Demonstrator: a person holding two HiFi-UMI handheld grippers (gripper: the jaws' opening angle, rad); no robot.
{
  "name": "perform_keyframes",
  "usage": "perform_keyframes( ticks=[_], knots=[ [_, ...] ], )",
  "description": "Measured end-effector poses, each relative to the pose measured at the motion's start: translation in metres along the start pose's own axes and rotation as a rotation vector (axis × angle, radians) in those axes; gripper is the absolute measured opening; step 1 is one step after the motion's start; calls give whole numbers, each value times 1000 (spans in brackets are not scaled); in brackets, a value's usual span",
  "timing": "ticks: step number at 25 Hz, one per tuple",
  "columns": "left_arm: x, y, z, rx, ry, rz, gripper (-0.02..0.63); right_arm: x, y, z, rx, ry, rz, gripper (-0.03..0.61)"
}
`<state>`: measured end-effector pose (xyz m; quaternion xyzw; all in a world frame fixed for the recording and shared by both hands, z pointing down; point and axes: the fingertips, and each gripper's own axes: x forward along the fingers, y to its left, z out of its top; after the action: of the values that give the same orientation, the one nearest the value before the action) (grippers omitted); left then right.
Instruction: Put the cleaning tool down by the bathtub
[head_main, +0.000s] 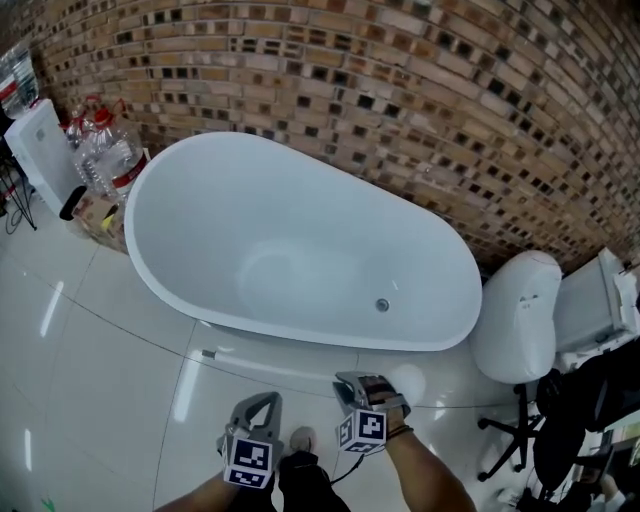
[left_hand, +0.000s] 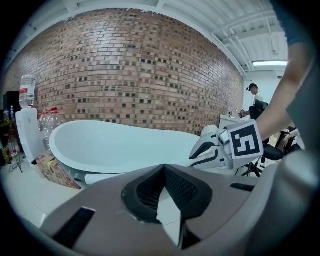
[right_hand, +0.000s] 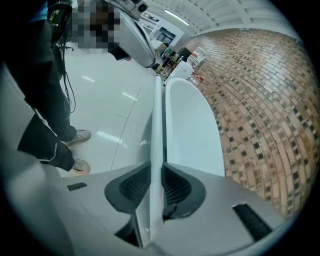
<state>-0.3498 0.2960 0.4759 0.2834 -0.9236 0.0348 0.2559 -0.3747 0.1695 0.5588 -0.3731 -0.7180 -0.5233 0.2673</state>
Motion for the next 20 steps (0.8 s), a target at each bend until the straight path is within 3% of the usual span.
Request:
perform_keyframes(
  ticks=[13,20],
  knots=[
    [120,62,-125,-24,-5,115,5,161,76,-70,-24,2,70,93],
    [167,74,-178,-9,-4,125,5,231,107,-98,-21,5,82,94]
  ],
)
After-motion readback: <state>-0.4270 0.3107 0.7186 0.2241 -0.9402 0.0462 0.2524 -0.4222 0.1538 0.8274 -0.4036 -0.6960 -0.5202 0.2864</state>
